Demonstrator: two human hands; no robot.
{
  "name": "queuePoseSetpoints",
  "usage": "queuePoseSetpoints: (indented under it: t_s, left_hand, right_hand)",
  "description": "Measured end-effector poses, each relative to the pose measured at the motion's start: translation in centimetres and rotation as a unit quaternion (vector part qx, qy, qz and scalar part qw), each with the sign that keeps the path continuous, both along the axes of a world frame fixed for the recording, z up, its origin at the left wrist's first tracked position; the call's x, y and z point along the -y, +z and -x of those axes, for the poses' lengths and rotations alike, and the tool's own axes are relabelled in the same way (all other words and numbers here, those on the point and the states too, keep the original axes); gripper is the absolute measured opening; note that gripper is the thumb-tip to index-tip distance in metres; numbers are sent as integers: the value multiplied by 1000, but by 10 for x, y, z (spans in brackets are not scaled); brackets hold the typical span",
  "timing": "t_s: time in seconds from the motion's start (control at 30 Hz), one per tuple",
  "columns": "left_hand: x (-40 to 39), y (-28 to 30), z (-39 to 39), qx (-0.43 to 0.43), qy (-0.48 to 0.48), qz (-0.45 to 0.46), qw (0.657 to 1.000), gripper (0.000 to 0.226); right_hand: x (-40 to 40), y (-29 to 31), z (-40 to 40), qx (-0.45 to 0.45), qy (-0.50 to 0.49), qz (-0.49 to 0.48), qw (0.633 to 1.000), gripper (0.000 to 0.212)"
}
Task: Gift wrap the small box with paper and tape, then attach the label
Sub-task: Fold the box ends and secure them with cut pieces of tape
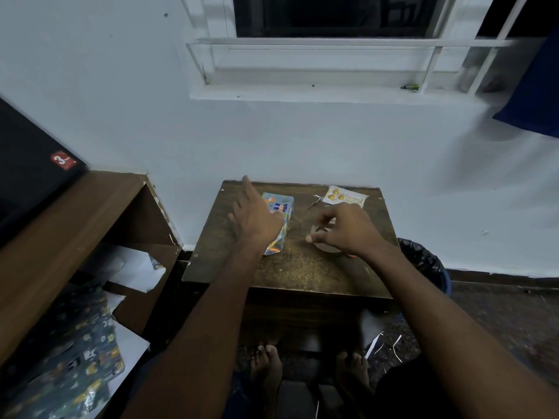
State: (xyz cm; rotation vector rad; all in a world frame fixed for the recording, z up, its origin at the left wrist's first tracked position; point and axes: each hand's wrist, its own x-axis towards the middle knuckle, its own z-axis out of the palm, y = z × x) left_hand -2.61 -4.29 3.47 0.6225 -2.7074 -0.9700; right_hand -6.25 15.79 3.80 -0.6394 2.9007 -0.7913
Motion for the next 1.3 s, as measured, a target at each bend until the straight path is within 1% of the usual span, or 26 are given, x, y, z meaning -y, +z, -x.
queuePoseSetpoints:
  t_s: [0.03,0.07,0.13,0.2,0.3,0.37,0.43,0.5,0.57,0.63,0.7,0.73,0.8,0.83,0.9,0.93,1.03,1.07,1.1,1.17,1.2,1.23,1.3]
  left_hand:
    - [3,-1,-2,29,18,-19,999,108]
    - [5,-4,-2,53,29,-48,997,108]
    - [8,-8,-2,81,33,-110,990,104]
    - [6,-9,-1,82,29,-147,985,96]
    - [3,-8,-1,57,21,-148,987,86]
    - [2,-6,-2,29,22,-127,991,81]
    - [3,-1,-4,-16,25,-117,993,77]
    - [0,7,-9,-71,10,-113,991,73]
    - [-2,11,-14,-114,-26,-74,990,68]
    - [-3,14,-18,-132,-75,-29,988,67]
    - [-1,14,-20,-138,-140,-17,980,79]
    - [1,14,-20,-141,-172,-29,974,88]
    - [4,13,-19,-141,-209,-63,966,104]
    - [6,11,-17,-140,-214,-72,964,110]
    - [9,6,-13,-147,-211,-84,963,117]
    - [11,4,-11,-148,-208,-101,962,118]
    - [16,0,-6,-138,-206,-157,956,119]
    - [16,0,-5,-135,-207,-175,953,119]
    - [17,0,-5,-135,-208,-191,950,119]
    - [16,0,-3,-137,-211,-209,945,117]
    - [16,-1,-3,-138,-212,-213,944,116]
    - [16,-1,-3,-139,-212,-215,943,115]
    - [16,-3,-1,-144,-207,-214,944,114]
  right_hand:
    - [6,0,-2,0,8,15,1000,30]
    - [12,0,-5,2,17,22,1000,36]
    - [23,-3,-8,9,31,10,999,60]
    - [33,-8,-13,27,41,18,999,73]
    - [43,-14,-17,58,51,85,993,75]
    - [45,-13,-16,53,28,132,989,77]
    - [43,-11,-13,48,5,201,979,67]
    - [41,-6,-10,66,-3,266,962,53]
    - [40,-1,-11,128,-18,346,929,43]
    - [38,6,-13,185,-36,415,890,32]
    - [36,9,-12,219,-57,453,862,22]
    - [35,9,-11,235,-69,465,850,20]
    - [32,10,-7,263,-98,481,831,23]
    - [31,10,-5,271,-104,482,827,25]
    - [29,12,-5,269,-97,473,833,29]
    - [28,13,-6,259,-89,459,845,29]
    - [25,16,-9,189,-67,391,898,25]
    - [26,15,-8,173,-59,381,906,22]
    - [26,13,-8,160,-45,377,911,27]
    - [29,8,-6,109,-19,372,922,44]
    - [30,6,-4,80,-5,372,925,47]
    - [32,7,-5,59,8,379,924,47]
    - [34,10,-6,43,19,397,917,40]
